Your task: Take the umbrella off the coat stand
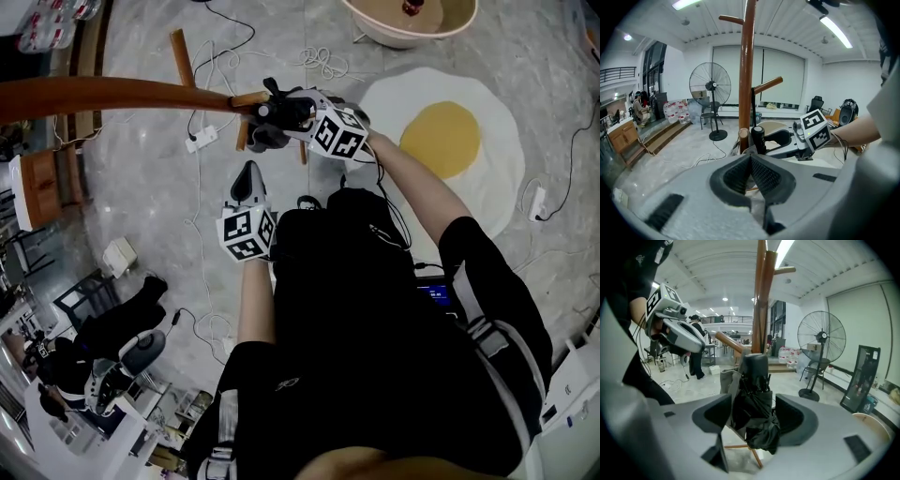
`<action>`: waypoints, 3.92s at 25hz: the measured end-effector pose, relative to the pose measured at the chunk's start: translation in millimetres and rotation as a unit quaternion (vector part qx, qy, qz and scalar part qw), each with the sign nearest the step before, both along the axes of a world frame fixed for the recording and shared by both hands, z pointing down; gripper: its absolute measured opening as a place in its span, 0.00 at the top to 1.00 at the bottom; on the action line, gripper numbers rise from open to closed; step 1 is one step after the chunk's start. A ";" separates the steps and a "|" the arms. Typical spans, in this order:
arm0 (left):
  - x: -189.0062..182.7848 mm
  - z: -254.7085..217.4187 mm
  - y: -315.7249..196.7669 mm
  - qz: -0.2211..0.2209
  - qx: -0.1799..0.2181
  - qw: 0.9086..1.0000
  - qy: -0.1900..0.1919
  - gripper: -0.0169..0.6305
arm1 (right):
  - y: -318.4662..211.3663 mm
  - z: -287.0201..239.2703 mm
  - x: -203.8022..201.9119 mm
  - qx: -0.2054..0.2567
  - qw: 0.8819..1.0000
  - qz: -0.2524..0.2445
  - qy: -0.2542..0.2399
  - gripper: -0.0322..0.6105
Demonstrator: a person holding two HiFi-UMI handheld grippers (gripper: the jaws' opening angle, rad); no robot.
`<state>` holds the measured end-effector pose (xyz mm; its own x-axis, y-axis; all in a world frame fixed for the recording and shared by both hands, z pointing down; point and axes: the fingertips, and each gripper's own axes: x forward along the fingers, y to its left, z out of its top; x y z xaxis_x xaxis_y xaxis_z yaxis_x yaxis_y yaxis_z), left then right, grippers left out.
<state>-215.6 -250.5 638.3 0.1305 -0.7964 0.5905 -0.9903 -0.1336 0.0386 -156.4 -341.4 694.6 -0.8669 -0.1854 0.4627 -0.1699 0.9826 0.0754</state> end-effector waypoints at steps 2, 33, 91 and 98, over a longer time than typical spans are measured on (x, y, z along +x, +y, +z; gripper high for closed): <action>-3.8 1.2 1.6 -0.007 0.000 1.000 -0.001 0.98 | -4.2 5.2 -5.2 -0.010 1.000 -0.004 -0.005 0.48; -26.7 -18.4 26.2 -0.046 -0.011 0.999 0.011 0.98 | 8.5 -8.8 -49.9 -0.116 0.991 0.032 -0.051 0.58; -28.9 -56.8 28.0 0.058 0.019 0.997 0.053 0.98 | 20.0 -80.6 7.3 -0.111 0.963 0.233 -0.079 0.58; -26.8 -57.9 29.4 0.094 0.023 0.994 0.059 0.98 | 31.0 -87.0 25.7 -0.104 0.950 0.282 -0.083 0.58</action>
<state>-242.4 -221.1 580.4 0.3458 -0.7767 0.5264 -0.9366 -0.3198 0.1434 -130.7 -310.4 607.7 -0.7219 -0.5610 0.4052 -0.6656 0.7231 -0.1847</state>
